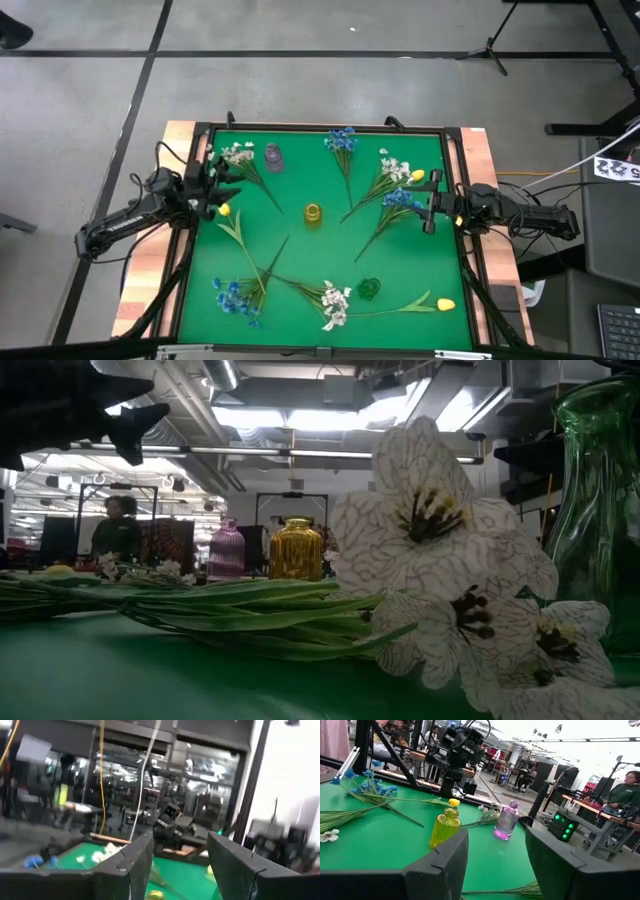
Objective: Sort flowers into vase by color
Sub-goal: Put the middle left yellow flower into the yellow vase
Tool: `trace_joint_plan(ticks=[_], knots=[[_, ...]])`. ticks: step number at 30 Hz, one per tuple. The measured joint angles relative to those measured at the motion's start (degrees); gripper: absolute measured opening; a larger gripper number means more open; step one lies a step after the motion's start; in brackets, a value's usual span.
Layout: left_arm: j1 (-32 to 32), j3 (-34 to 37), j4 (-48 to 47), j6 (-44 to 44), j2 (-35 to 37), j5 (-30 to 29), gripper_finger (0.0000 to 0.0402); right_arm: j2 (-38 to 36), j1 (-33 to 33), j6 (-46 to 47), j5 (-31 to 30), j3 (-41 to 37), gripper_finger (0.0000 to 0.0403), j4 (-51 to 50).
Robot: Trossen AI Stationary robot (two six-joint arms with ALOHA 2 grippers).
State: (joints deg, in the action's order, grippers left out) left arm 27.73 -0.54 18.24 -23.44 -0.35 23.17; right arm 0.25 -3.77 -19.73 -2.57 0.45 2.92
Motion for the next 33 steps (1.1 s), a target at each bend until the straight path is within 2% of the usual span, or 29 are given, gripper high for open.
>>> trace_joint_plan(ticks=[4, 9, 15, 20, 25, 29, 33], knots=[[0.0, -0.5, -1.2, -12.1, -0.2, -7.0, 0.0182, 0.0, 0.0, 0.0, -1.4, 0.0, 0.0198, 0.0], [-2.5, -2.2, -12.4, -21.0, -2.0, -4.7, 0.0182, 0.0, 0.0, -0.2, -4.8, 0.0, 0.0198, 0.0], [-10.2, -8.3, -12.8, -19.4, -8.6, -5.4, 0.0182, 0.0, 0.0, -0.2, -7.0, 0.0, 0.0198, 0.2], [-15.3, -17.6, -17.5, -15.7, -18.3, -12.0, 0.0182, 0.0, 0.0, -0.2, -7.0, 0.0, 0.0198, 0.2], [-18.6, -27.7, -34.9, -20.4, -31.3, -19.0, 0.0182, 0.0, 0.0, -0.2, -7.0, 0.0, 0.0198, 0.2], [-21.3, -32.6, -47.6, -21.8, -41.5, -19.0, 0.0182, 0.0, 0.0, -0.3, -7.0, 0.0, 0.0198, 0.2], [-25.3, -34.8, -50.4, -20.0, -50.3, -18.9, 0.0182, 0.0, 0.0, -0.3, -7.0, 0.0, 0.0198, 0.2]])
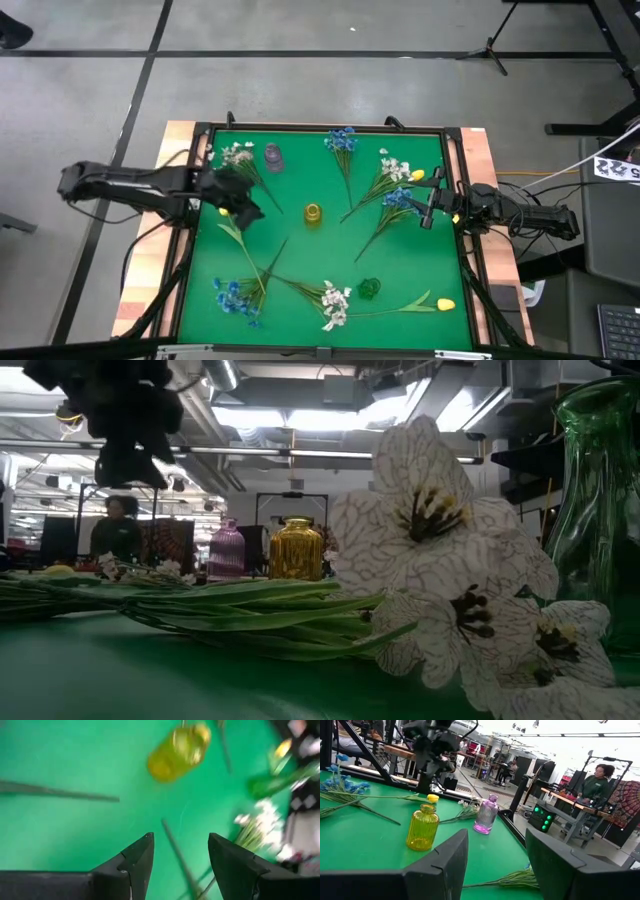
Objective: Sort flowers into vase by color
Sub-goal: Put the middle left yellow flower into the yellow vase
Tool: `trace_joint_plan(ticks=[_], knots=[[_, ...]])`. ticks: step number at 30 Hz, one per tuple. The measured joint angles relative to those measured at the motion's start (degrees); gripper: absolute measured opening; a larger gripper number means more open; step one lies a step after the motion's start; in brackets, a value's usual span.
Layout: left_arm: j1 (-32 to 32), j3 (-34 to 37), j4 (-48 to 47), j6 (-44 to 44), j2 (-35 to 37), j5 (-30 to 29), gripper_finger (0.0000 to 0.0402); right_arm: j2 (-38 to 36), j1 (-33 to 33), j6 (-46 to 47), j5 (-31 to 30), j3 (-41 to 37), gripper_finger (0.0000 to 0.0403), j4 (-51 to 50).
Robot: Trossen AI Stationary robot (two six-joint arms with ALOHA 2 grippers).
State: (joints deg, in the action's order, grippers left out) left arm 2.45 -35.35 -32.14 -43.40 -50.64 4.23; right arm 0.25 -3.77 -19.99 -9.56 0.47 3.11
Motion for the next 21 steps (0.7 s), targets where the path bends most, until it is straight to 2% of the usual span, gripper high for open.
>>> trace_joint_plan(ticks=[4, 6, 10, 15, 18, 21], knots=[[-4.8, -1.2, -0.8, 4.5, -7.5, 0.2, 0.0182, 0.0, 0.0, 0.0, 0.0, 0.0, 0.0198, 0.0], [-6.5, -2.5, -1.8, 3.2, -10.8, -0.1, 0.0182, 0.0, 0.0, 0.0, 0.0, 0.0, 0.0198, 0.0], [-7.9, -4.2, -1.4, -15.9, -15.3, -2.7, 0.0182, 0.0, 0.0, 0.0, 0.0, 0.0, 0.0198, -0.1], [-10.7, -4.4, 2.6, -37.3, -16.2, -2.8, 0.0182, 0.0, 0.0, 0.0, 0.0, 0.0, 0.0198, -0.1], [-11.0, -4.5, 4.9, -41.8, -16.2, -3.8, 0.0182, 0.0, 0.0, 0.0, 0.0, 0.0, 0.0198, -0.1], [-11.0, -4.5, 4.1, -37.6, -16.2, -9.6, 0.0182, 0.0, 0.0, 0.0, -0.1, 0.0, 0.0198, -0.1]])
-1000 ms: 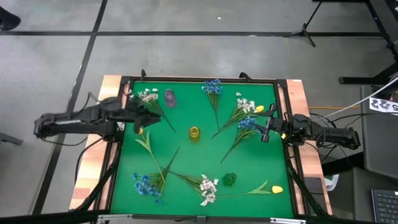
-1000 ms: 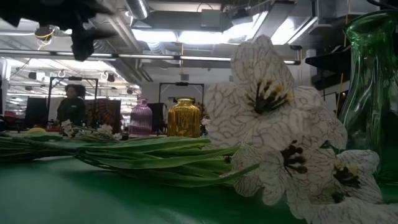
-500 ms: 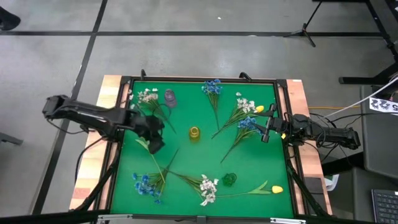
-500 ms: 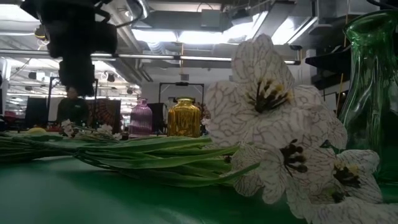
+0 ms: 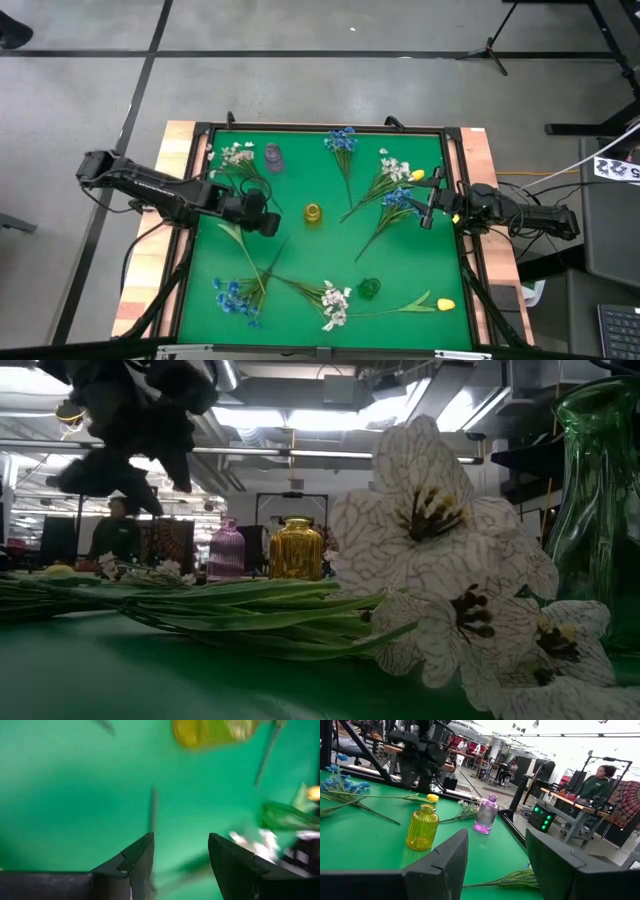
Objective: Sort flowers into vase by color
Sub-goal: Put the middle left yellow flower into the yellow vase
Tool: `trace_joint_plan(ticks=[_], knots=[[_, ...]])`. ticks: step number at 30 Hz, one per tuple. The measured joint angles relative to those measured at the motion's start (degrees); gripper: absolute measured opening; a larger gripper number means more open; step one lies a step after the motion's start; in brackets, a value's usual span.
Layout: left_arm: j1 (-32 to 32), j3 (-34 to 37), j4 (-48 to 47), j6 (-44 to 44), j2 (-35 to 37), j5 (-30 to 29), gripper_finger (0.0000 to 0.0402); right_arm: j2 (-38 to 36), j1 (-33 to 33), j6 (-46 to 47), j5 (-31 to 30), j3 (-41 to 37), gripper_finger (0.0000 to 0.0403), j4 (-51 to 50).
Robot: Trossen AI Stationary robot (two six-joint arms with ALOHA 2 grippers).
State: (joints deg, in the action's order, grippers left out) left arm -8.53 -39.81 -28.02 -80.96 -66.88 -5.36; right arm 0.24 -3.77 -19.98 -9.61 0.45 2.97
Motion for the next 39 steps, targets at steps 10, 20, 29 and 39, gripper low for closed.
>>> trace_joint_plan(ticks=[10, 20, 29, 39], knots=[[-4.6, 0.0, -4.2, -24.9, 0.0, 3.7, 0.0181, 0.0, 0.0, 0.0, 0.1, 0.0, 0.0198, 0.0], [-15.9, 0.0, -16.9, -51.0, 0.0, -4.2, 0.0129, 0.0, 0.0, 0.1, 0.1, 0.0, 0.0198, -0.5], [-19.9, 0.0, -21.2, -57.5, -3.8, -5.7, 0.0118, 0.0, 0.0, 0.2, 0.2, 0.0, 0.0198, -0.6], [-19.6, 0.1, -21.6, -57.4, -9.5, -5.8, 0.0117, 0.0, 0.0, 0.2, 0.2, 0.0, 0.0198, -0.6]])
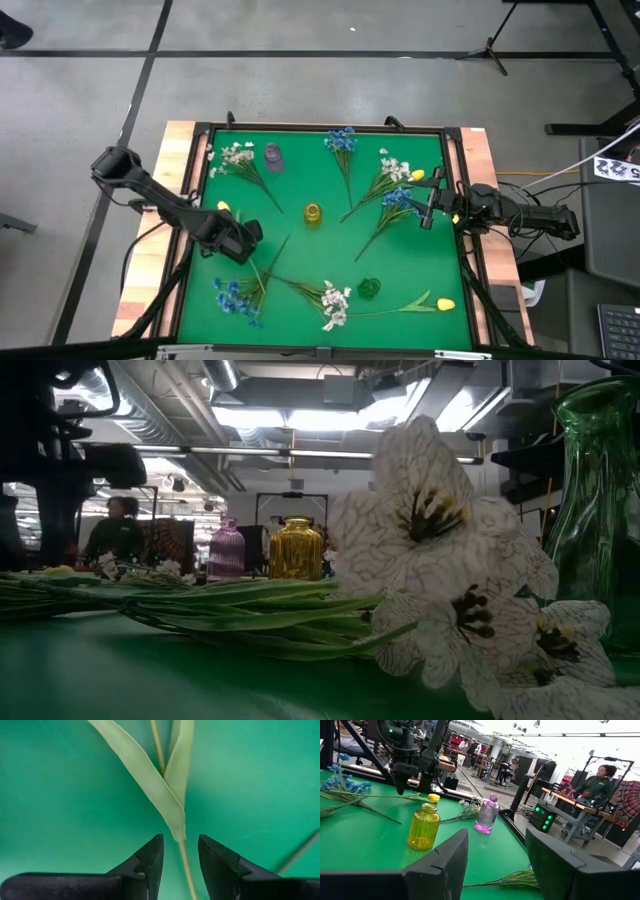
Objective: Sort flowers into vase by color
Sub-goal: Put the middle left yellow flower into the yellow vase
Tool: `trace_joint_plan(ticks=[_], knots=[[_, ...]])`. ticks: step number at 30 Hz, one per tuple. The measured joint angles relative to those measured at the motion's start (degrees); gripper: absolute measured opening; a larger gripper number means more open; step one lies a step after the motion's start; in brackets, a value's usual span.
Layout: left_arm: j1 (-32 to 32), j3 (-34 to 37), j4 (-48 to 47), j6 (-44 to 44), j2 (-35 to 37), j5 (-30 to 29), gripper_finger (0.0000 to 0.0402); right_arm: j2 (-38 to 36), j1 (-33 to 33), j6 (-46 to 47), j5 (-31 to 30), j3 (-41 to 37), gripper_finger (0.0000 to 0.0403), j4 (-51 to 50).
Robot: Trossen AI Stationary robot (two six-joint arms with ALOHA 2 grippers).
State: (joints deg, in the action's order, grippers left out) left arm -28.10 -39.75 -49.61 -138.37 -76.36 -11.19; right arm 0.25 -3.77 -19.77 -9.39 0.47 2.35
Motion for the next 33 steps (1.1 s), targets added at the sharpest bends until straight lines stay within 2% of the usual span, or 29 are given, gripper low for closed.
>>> trace_joint_plan(ticks=[20, 23, 28, 33], knots=[[0.0, 0.0, 1.4, 1.1, -8.9, -1.2, 0.0114, 0.0, 0.0, 0.2, 0.0, 0.0, 0.0198, 0.1], [0.0, 0.0, 2.2, 1.8, -9.6, -1.9, 0.0091, 0.0, 0.0, 0.2, 0.0, 0.0, 0.0198, 0.0], [0.0, 0.0, 2.7, 3.4, -9.4, -4.3, 0.0018, 0.0, 0.0, 0.2, 0.0, 0.0, 0.0198, 0.0], [0.0, 0.0, 3.0, 5.2, -9.4, -6.0, 0.0019, 0.0, 0.0, 0.2, 0.0, 0.0, 0.0198, 0.0]])
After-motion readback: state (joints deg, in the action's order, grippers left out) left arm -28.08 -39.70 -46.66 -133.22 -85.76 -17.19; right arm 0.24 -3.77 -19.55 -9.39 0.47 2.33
